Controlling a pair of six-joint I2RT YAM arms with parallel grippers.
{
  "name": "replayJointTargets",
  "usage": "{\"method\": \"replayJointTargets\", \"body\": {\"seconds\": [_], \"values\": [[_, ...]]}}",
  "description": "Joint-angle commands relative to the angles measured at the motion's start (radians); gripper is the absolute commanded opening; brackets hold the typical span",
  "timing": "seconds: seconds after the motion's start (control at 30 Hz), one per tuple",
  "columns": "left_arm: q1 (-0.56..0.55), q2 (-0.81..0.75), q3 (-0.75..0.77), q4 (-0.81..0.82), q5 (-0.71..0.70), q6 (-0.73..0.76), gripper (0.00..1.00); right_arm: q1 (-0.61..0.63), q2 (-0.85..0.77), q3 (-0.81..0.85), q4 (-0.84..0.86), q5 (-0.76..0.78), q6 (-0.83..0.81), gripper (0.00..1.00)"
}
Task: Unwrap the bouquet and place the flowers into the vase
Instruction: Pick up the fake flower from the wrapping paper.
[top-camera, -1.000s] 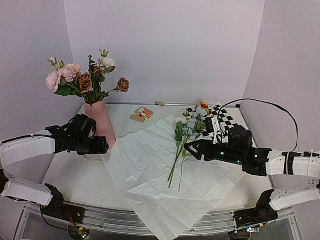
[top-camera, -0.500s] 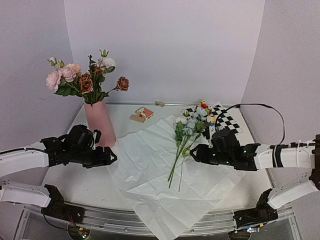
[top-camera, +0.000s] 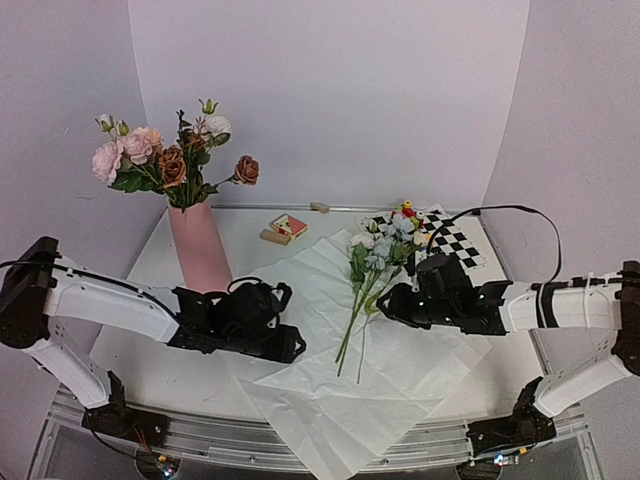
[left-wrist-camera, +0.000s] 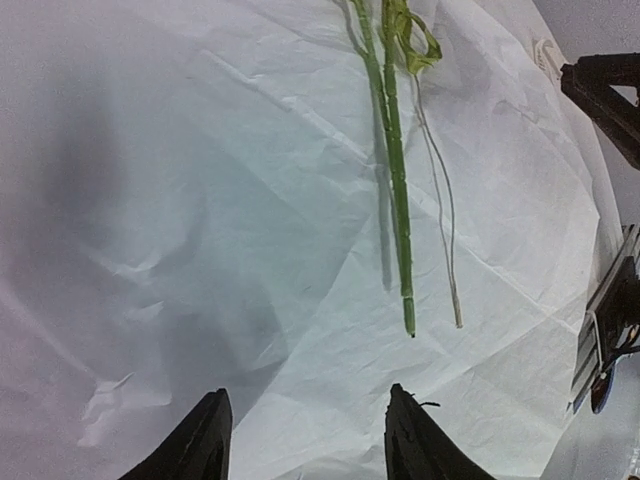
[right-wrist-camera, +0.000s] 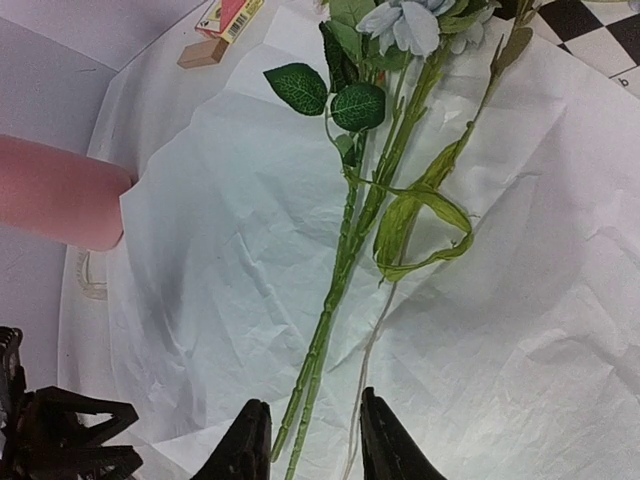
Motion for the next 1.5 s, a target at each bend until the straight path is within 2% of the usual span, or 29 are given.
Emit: {"method": "replayJointTargets", "body": {"seconds": [0.0,0.13,0.23,0.53,0.63,0.73,0.8,0.83,0.87,1.03,1.2,1.3,1.43,1.47], "values": [[-0.033,0.152,0.171,0.100,-0.015,0.076,0.53,-0.001,-0.057,-0.039,0.000,-0.003,0.020,0.32],[-0.042,0.277,0.275,0.095,0.011,0.095,0.52,-0.001,-0.075,-0.052,-0.007,-0.026,0.002,0.32],[-0.043,0.363,0.335,0.086,0.020,0.095,0.46,-0.001,-0.092,-0.054,-0.012,-0.027,-0.011,0.31],[-0.046,0.491,0.447,0.016,0.026,0.096,0.42,-0.001,-0.136,-0.041,-0.065,-0.021,-0.019,0.32],[-0.046,0.514,0.470,0.003,0.029,0.100,0.30,-0.001,-0.155,-0.048,-0.085,-0.010,-0.017,0.32],[-0.046,0.536,0.490,-0.024,0.014,0.100,0.26,-0.001,-0.172,-0.063,-0.092,0.006,-0.013,0.32],[-0.046,0.544,0.503,-0.058,-0.008,0.102,0.09,-0.001,-0.175,-0.065,-0.093,0.010,-0.011,0.32],[-0.046,0.541,0.505,-0.065,-0.012,0.105,0.02,-0.001,-0.175,-0.062,-0.094,0.011,-0.010,0.32],[-0.048,0.532,0.503,-0.067,-0.015,0.105,0.00,-0.001,-0.174,-0.060,-0.095,0.010,-0.009,0.32],[-0.054,0.458,0.495,-0.067,-0.035,0.100,0.00,-0.001,-0.143,-0.032,-0.098,0.014,-0.023,0.33],[-0.054,0.353,0.518,-0.086,-0.047,0.064,0.00,-0.001,-0.089,0.075,-0.175,0.017,0.031,0.34],[-0.053,0.299,0.512,-0.092,-0.051,0.028,0.00,-0.003,-0.080,0.124,-0.222,0.033,0.091,0.40],[-0.054,0.254,0.447,-0.084,-0.038,-0.019,0.00,-0.005,-0.083,0.107,-0.234,0.128,0.147,0.53],[-0.054,0.246,0.425,-0.079,-0.038,-0.019,0.00,-0.006,-0.079,0.095,-0.217,0.151,0.148,0.59]]}}
